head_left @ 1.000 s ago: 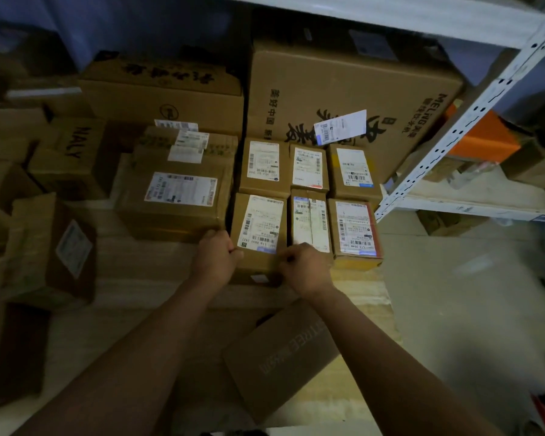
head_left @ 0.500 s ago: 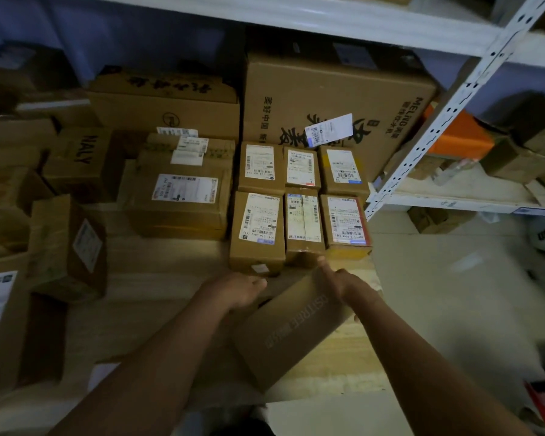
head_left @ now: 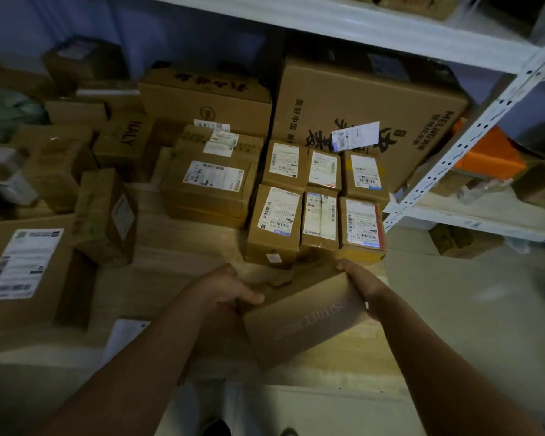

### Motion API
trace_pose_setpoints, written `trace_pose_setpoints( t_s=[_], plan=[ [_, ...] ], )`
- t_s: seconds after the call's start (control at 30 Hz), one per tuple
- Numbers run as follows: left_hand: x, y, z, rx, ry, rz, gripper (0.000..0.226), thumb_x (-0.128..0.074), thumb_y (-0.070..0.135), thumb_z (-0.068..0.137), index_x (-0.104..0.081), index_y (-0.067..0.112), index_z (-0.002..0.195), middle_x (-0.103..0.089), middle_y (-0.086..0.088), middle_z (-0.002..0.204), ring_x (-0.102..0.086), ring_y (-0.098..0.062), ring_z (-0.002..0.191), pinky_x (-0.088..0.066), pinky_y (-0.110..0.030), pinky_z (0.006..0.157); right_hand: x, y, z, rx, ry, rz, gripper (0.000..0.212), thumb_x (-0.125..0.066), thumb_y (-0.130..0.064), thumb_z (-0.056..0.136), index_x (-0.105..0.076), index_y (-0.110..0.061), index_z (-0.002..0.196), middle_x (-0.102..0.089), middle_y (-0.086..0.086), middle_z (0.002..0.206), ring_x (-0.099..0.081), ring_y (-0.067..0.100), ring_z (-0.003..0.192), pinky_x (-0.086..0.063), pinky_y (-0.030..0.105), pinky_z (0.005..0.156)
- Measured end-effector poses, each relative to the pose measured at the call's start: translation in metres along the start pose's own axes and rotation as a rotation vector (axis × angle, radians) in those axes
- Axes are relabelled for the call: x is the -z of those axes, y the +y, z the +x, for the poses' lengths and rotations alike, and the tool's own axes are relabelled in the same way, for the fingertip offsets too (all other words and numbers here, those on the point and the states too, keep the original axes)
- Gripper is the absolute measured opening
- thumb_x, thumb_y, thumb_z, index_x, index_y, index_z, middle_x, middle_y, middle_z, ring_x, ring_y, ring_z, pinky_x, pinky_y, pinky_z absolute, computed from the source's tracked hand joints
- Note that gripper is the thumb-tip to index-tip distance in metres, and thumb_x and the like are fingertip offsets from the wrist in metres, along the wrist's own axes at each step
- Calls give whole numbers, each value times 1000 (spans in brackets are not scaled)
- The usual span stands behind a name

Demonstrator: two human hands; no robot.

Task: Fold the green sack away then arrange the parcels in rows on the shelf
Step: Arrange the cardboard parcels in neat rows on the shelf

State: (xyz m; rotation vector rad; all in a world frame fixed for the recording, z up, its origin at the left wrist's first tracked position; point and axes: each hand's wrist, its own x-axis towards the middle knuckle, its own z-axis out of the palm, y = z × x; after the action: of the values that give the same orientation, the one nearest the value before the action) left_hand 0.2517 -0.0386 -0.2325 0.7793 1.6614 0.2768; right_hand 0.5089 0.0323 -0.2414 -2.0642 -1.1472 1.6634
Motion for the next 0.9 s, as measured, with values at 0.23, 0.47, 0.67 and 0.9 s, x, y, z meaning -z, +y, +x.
trace_pose_setpoints(
  t_s=[0.23, 0.47, 0.67, 0.9],
  plan=[
    [-25, 2, -14, -169, -193, -11, 100, -86, 18, 62, -32, 31, 144, -43, -10, 140, -52, -27, 119, -52, -33, 91, 27, -6, -8, 67, -46, 106, 51, -52, -54, 86, -59, -11, 112, -64, 13, 95, -61, 29, 87, -50, 38, 76],
    [-46, -3, -18, -257, 78, -352, 73, -78, 31, 71, -38, 20, 132, -56, -4, 118, -55, -21, 99, -46, -30, 76, 60, 9, -8, 178, -58, 154, 48, -46, -56, 89, -53, -18, 117, -59, 8, 108, -57, 26, 95, -45, 34, 70],
    [-62, 0, -16, -194, 297, -625, 62, -57, 56, 85, -51, 11, 126, -59, -13, 126, -58, -26, 108, -49, -34, 80, 63, 15, -13, 284, -112, 152, 24, -56, -41, 88, -60, -25, 106, -65, 0, 100, -57, 20, 100, -42, 43, 93],
    [-74, 2, -34, -163, 92, -660, 90, -72, 72, 53, -56, 22, 126, -59, -6, 125, -51, -34, 123, -31, -54, 110, 65, 23, -10, 260, 182, -214, 66, -41, -68, 85, -63, -14, 114, -63, 15, 114, -58, 34, 106, -47, 51, 97]
  ],
)
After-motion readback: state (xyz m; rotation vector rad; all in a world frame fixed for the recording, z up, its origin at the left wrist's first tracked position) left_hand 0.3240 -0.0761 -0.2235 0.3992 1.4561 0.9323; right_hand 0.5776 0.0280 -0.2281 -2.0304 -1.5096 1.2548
